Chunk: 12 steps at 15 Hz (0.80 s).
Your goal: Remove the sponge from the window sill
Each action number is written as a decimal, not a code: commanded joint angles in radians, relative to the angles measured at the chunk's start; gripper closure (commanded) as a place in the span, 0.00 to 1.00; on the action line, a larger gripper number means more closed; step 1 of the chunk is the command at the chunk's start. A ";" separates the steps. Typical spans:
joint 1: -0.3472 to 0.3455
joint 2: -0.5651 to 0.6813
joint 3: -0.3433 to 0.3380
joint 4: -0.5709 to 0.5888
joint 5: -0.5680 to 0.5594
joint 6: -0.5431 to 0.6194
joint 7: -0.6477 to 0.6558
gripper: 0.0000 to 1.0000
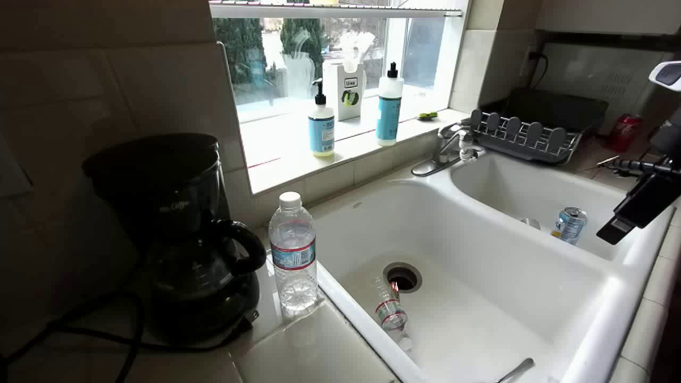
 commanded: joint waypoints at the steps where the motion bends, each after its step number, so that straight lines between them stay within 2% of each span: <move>1: 0.001 0.001 -0.002 0.002 -0.002 -0.003 0.001 0.00; 7: -0.072 0.019 -0.042 0.077 -0.022 0.004 0.014 0.00; 12: -0.183 0.087 -0.117 0.209 -0.058 0.029 0.002 0.00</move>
